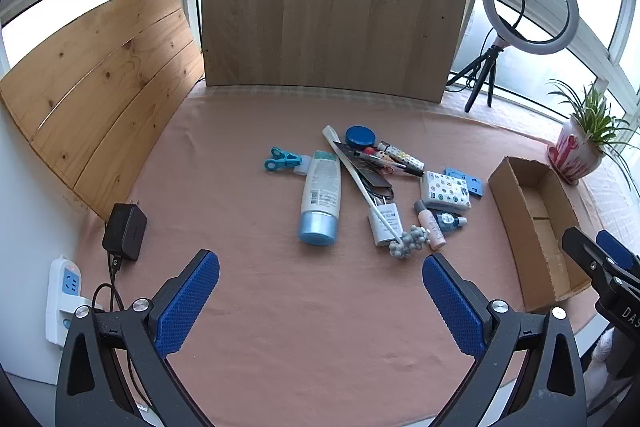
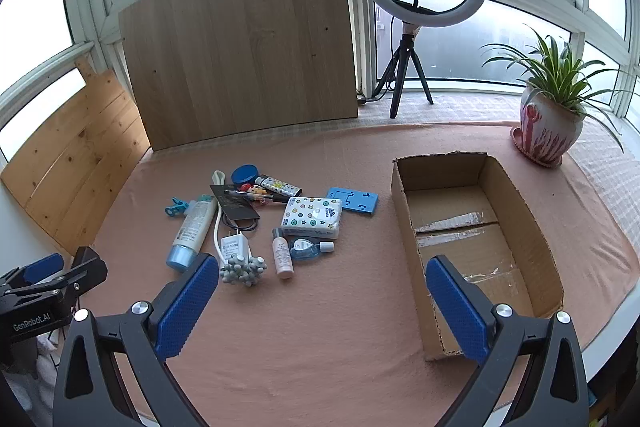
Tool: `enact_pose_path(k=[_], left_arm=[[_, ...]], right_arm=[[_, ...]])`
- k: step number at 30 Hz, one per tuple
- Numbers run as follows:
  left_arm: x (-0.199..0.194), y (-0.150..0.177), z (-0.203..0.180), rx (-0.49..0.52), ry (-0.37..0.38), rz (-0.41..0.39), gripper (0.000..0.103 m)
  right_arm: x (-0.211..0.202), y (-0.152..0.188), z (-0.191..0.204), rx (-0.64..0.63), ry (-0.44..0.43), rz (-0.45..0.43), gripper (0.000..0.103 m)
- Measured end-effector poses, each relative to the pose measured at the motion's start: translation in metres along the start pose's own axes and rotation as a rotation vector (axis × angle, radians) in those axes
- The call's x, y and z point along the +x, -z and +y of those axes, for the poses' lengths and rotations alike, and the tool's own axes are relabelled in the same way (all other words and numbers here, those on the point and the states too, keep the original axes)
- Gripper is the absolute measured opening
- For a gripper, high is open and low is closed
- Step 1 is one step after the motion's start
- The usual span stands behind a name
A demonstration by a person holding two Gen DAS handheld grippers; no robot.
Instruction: Organize objects
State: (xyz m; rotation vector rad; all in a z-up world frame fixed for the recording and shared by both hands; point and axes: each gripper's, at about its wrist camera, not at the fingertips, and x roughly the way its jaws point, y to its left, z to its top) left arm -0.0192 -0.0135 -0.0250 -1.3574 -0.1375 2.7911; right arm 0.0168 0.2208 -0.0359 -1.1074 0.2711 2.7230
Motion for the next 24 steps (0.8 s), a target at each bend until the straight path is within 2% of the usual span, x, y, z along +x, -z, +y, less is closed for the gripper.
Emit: enact_pose_path(k=[24], left_arm=[[0.005, 0.0, -0.005, 0.02, -0.005, -0.007, 0.103]], right_arm=[[0.01, 0.003, -0.012, 0.043, -0.002, 0.051, 0.102]])
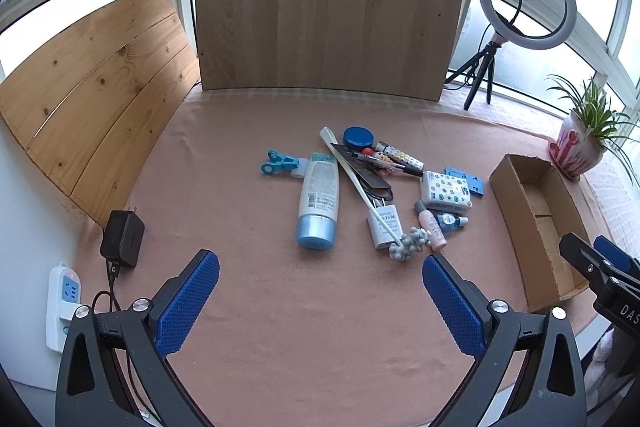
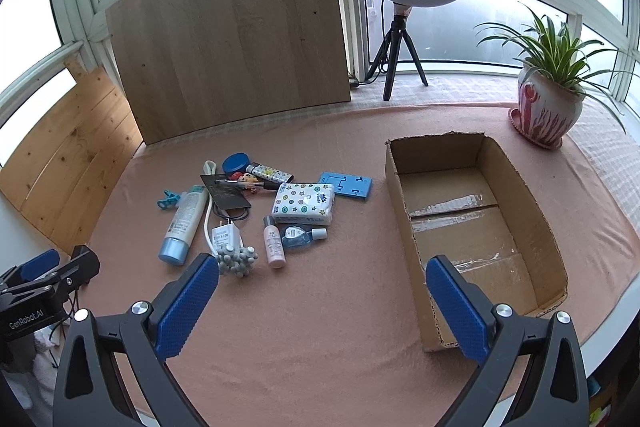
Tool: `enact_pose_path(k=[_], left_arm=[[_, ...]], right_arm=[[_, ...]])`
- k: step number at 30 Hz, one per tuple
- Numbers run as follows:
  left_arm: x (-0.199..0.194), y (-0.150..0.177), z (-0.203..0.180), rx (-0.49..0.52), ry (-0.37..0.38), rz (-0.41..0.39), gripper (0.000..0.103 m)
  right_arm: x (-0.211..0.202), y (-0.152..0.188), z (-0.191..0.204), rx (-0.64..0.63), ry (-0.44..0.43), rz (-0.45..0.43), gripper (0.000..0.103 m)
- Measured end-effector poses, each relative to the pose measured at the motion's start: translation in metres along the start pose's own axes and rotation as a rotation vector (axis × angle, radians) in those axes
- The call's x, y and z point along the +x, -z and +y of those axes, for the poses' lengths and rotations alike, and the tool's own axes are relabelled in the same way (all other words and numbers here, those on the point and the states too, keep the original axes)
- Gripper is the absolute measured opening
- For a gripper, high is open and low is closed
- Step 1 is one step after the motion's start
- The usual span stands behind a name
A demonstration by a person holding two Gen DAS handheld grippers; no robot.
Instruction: Organize objects
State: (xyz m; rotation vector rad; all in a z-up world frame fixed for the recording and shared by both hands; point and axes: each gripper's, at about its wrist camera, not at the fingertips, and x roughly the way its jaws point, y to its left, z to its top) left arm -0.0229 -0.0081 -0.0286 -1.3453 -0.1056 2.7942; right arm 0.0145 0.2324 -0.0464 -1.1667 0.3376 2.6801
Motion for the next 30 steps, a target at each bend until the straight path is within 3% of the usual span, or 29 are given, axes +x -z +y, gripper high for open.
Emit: enact_pose_path(k=[17, 30], left_arm=[[0.009, -0.004, 0.0, 0.008, -0.005, 0.005, 0.103], [0.037, -0.016, 0.005, 0.006, -0.016, 0.032, 0.103]], right_arm=[[0.006, -0.004, 0.004, -0.014, -0.017, 0.015, 0.102], [0.032, -0.019, -0.004, 0.006, -0.047, 0.055, 0.102]])
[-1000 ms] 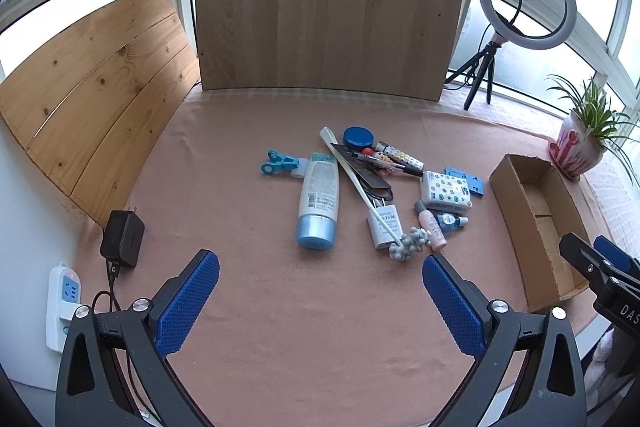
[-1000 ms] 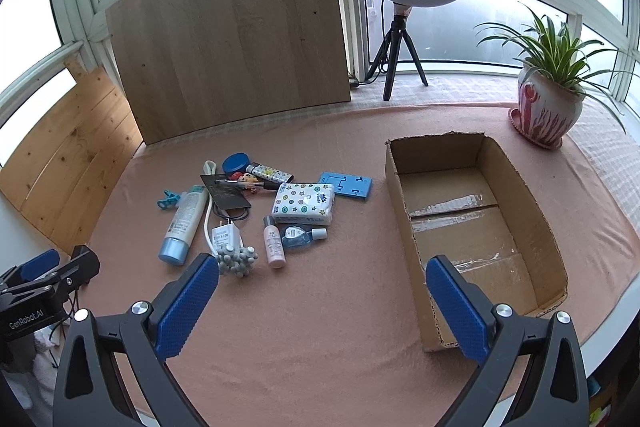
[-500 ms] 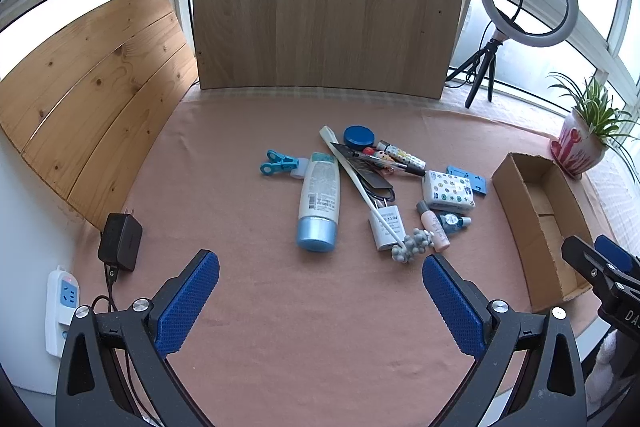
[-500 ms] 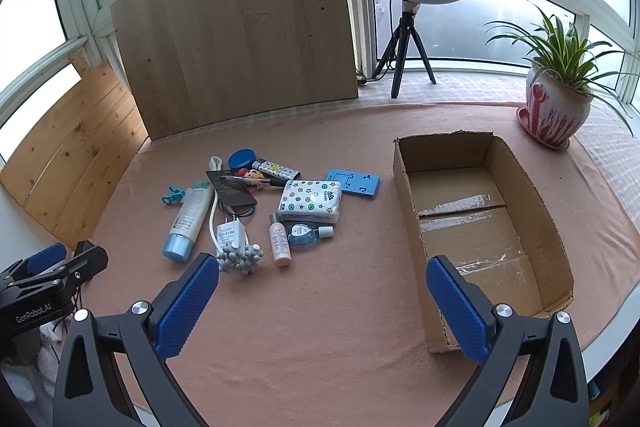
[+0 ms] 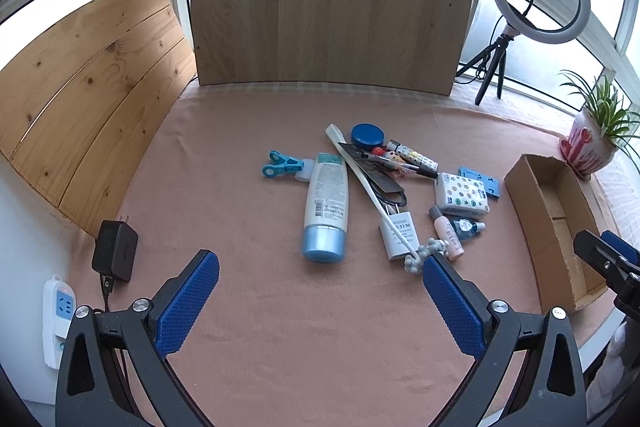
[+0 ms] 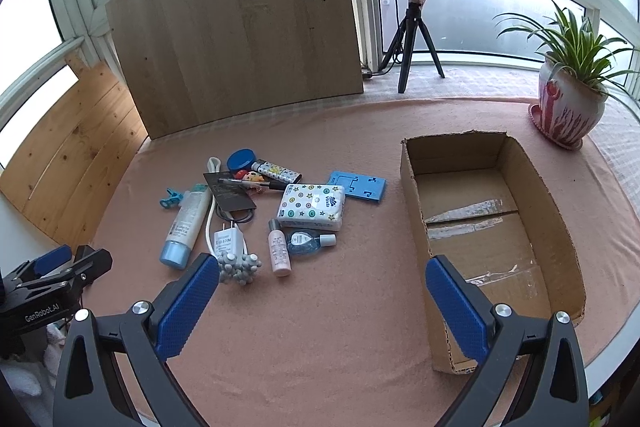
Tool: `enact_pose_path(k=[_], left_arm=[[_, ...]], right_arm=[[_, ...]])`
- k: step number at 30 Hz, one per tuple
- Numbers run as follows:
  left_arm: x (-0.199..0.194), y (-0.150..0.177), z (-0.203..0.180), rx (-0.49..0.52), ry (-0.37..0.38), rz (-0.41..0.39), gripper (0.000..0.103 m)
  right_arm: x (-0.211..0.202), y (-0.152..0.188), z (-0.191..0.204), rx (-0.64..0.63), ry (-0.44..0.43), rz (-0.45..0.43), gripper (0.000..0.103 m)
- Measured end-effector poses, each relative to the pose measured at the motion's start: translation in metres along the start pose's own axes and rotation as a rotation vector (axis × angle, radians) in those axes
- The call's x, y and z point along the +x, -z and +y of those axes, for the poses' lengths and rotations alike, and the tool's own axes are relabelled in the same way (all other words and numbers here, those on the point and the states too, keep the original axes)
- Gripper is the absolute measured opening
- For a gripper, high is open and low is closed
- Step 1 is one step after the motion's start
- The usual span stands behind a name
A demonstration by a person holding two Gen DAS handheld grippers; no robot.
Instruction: Organize objects
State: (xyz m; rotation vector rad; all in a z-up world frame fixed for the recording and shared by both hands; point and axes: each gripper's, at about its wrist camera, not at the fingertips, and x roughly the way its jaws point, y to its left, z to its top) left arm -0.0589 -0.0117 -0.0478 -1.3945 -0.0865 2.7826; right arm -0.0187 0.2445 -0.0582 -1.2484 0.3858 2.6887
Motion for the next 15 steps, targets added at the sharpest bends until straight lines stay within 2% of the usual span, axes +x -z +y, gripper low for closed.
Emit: enact_pose_path(k=[15], left_arm=[[0.067, -0.018, 0.012, -0.007, -0.021, 0.068, 0.103]], right_arm=[[0.038, -0.01, -0.009, 0.044, -0.051, 0.095, 0.093]])
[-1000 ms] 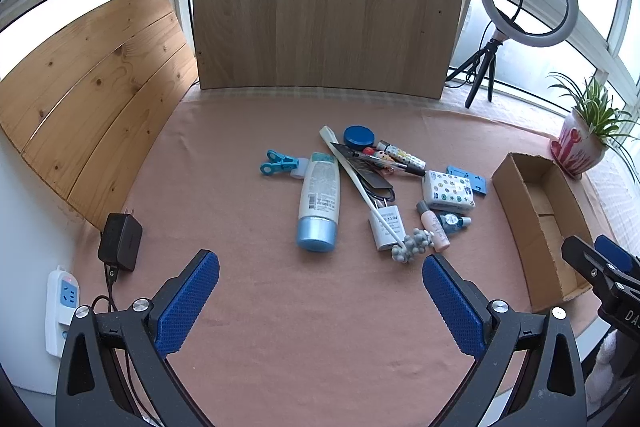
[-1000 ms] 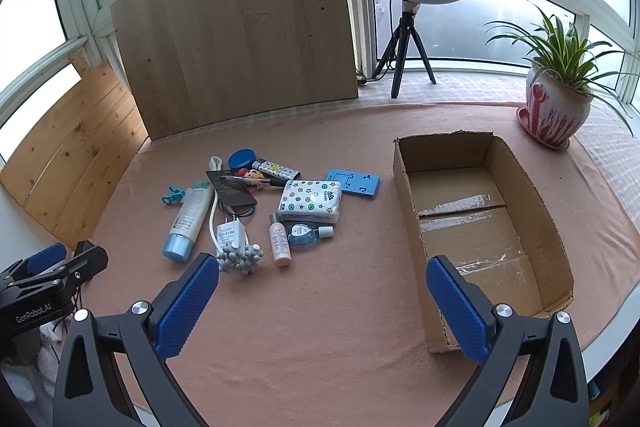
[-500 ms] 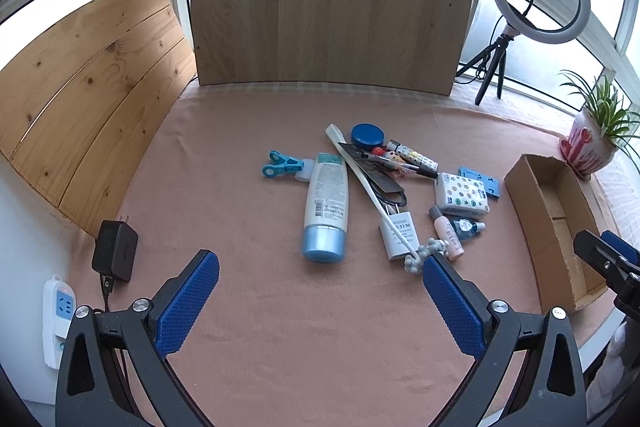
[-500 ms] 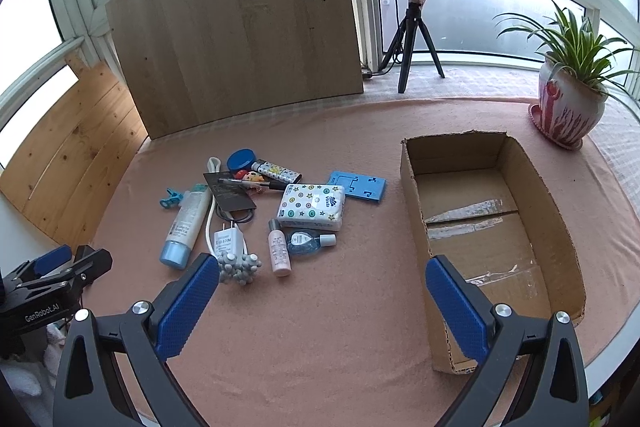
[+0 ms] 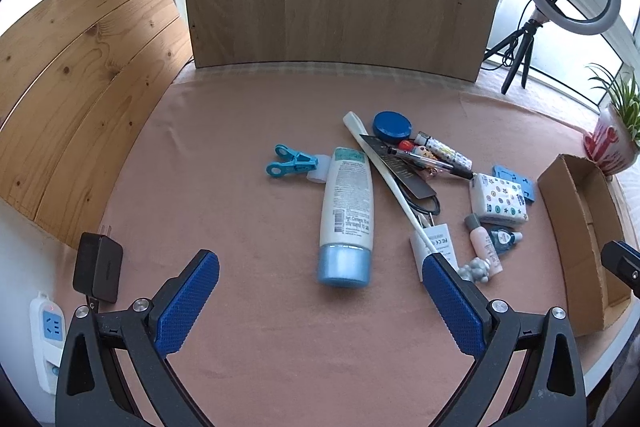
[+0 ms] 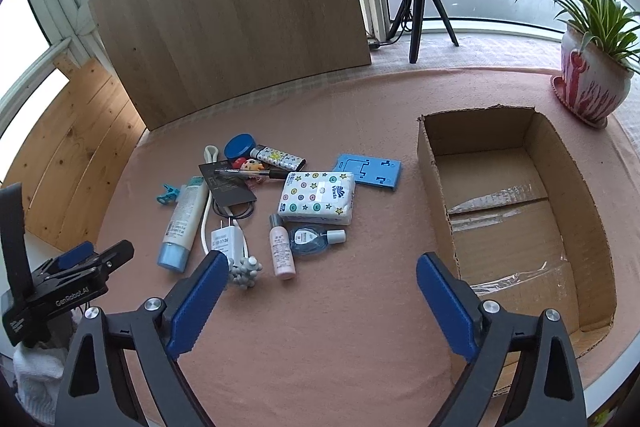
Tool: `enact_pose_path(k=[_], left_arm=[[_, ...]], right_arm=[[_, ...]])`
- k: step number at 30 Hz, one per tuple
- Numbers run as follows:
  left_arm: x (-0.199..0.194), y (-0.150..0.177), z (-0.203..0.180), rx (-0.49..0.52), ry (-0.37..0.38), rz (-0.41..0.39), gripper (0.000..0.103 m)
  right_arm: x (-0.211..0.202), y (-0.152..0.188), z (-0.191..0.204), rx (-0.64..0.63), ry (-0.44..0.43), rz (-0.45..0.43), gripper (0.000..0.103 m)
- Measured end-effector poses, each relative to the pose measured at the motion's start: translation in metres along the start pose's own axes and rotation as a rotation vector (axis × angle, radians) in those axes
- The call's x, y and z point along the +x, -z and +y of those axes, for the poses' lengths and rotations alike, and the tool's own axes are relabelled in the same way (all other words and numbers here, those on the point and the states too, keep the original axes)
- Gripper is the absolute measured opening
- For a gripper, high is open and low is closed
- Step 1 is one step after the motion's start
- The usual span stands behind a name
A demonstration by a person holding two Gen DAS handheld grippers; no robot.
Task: Organize objects
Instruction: 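Move the left tool to the white-and-blue lotion tube and close on it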
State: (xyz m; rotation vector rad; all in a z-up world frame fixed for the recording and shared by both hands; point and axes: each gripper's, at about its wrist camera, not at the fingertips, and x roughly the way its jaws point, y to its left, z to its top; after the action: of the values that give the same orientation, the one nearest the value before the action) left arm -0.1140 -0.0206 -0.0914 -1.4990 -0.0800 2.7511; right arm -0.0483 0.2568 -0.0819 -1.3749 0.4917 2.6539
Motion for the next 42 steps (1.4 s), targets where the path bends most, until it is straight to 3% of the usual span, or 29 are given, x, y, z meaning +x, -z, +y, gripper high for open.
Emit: enact_pose_path(k=[5, 13, 18, 20, 24, 32, 42], left_arm=[[0.037, -0.016, 0.001, -0.023, 0.036, 0.062, 0.098], [0.089, -0.032, -0.007, 0.015, 0.028, 0.149, 0.091], [0.11, -0.03, -0.01, 0.022, 0.037, 0.189, 0.079], [0.116, -0.028, -0.01, 0.017, 0.056, 0.21, 0.068], [0.121, -0.023, -0.008, -0.031, 0.113, 0.227, 0.052], [0.114, -0.006, -0.005, -0.079, 0.143, 0.215, 0.051], [0.074, 0.055, -0.006, -0.162, 0.169, 0.207, 0.05]], right_arm=[[0.0, 0.0, -0.002, 0.009, 0.004, 0.003, 0.093], [-0.005, 0.001, -0.013, 0.041, 0.016, 0.003, 0.093], [-0.004, 0.002, -0.016, 0.052, 0.02, 0.012, 0.093], [-0.004, 0.002, -0.015, 0.052, 0.02, 0.014, 0.093], [-0.003, 0.002, -0.013, 0.046, 0.019, 0.013, 0.093], [0.002, 0.004, -0.006, 0.026, 0.005, 0.025, 0.093], [0.017, 0.012, 0.012, -0.009, -0.036, 0.063, 0.093]])
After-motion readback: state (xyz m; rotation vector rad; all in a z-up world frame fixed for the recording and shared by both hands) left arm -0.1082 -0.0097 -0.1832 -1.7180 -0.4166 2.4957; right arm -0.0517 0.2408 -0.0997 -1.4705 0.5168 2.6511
